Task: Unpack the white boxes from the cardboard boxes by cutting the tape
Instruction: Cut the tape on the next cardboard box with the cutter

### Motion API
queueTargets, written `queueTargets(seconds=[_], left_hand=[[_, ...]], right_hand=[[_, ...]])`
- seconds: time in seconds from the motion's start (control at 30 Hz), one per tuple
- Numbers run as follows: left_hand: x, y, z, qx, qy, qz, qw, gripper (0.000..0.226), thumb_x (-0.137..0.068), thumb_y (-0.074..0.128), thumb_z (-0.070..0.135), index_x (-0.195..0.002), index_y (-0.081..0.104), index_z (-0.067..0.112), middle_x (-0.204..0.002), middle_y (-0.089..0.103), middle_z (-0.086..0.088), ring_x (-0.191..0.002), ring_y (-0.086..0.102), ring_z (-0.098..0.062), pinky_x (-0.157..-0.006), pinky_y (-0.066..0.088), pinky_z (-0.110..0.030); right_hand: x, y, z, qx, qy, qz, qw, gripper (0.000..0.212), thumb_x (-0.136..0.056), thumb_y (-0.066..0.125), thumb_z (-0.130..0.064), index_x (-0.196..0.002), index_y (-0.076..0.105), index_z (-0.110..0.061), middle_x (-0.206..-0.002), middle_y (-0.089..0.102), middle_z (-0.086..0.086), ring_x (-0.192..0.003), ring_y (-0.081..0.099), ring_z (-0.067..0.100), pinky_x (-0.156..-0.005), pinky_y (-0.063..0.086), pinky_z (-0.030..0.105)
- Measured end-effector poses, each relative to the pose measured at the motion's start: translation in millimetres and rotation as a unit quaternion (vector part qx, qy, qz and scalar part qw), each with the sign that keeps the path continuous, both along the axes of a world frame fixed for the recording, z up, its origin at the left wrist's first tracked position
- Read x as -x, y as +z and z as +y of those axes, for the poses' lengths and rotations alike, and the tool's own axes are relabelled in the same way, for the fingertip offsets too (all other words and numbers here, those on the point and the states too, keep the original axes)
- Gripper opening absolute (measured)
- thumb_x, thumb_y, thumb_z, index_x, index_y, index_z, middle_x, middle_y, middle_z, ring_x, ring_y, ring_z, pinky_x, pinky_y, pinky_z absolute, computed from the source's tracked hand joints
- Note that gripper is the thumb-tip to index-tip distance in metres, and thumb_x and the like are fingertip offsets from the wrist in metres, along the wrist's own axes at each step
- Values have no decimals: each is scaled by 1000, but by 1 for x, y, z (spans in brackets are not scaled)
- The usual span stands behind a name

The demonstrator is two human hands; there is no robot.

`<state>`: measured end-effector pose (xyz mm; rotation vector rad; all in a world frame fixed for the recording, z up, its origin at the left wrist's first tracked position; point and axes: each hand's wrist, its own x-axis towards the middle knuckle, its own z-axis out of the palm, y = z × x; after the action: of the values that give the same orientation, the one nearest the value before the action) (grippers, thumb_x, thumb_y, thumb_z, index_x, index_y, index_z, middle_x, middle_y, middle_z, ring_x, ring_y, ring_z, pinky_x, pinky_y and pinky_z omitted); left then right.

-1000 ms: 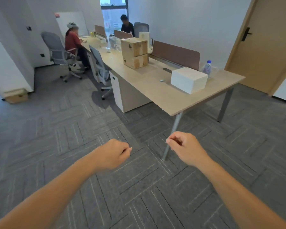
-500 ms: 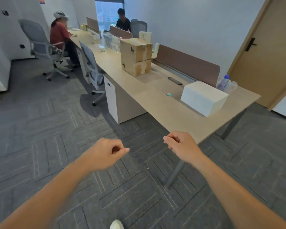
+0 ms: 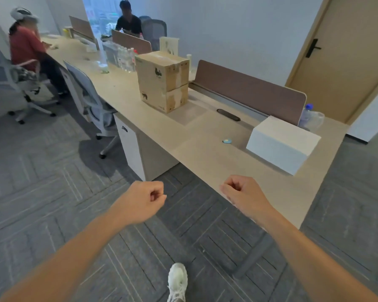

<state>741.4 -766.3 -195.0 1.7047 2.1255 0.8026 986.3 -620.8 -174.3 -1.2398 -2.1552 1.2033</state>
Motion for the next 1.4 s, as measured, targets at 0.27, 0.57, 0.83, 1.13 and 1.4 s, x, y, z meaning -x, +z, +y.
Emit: queueTargets(seconds=[0.27, 0.57, 0.83, 1.13, 1.4], left_hand=[[135, 8, 136, 30, -56, 73, 995, 43, -92, 70, 28, -61, 41, 30, -53, 44, 10, -50, 42, -9, -53, 36, -15], [261, 17, 256, 35, -86, 67, 993, 32, -94, 65, 27, -67, 50, 18, -59, 46, 8, -54, 40, -8, -55, 34, -19], [406, 20, 357, 31, -82, -21, 996, 36, -95, 60, 17, -63, 42, 17, -57, 45, 8, -51, 37, -5, -52, 29, -17], [530, 39, 466, 9, -113, -57, 992, 30, -94, 48, 4, -69, 34, 13, -59, 41, 1, -49, 34, -6, -48, 30, -20], [582, 53, 600, 10, -139, 5, 990, 26, -93, 47, 9, -73, 37, 21, -67, 45, 0, -61, 40, -17, -56, 33, -30]], right_hand=[[137, -10, 125, 41, -23, 73, 996, 24, -89, 62, -11, -66, 56, -9, -50, 46, -12, -46, 37, 4, -46, 32, 16], [286, 7, 238, 46, -14, 88, 995, 28, -88, 65, -15, -62, 57, -17, -50, 46, -11, -48, 40, 6, -47, 33, 18], [434, 22, 316, -1, -83, 31, 996, 24, -86, 62, -17, -62, 57, -20, -52, 49, -10, -50, 43, 9, -47, 35, 24], [545, 44, 396, -32, -171, 45, 984, 20, -81, 60, -11, -62, 55, -16, -51, 47, -8, -47, 39, 9, -44, 33, 22], [609, 30, 515, -21, -202, 88, 975, 25, -91, 57, -21, -67, 56, -15, -58, 50, -4, -52, 42, 11, -50, 38, 26]])
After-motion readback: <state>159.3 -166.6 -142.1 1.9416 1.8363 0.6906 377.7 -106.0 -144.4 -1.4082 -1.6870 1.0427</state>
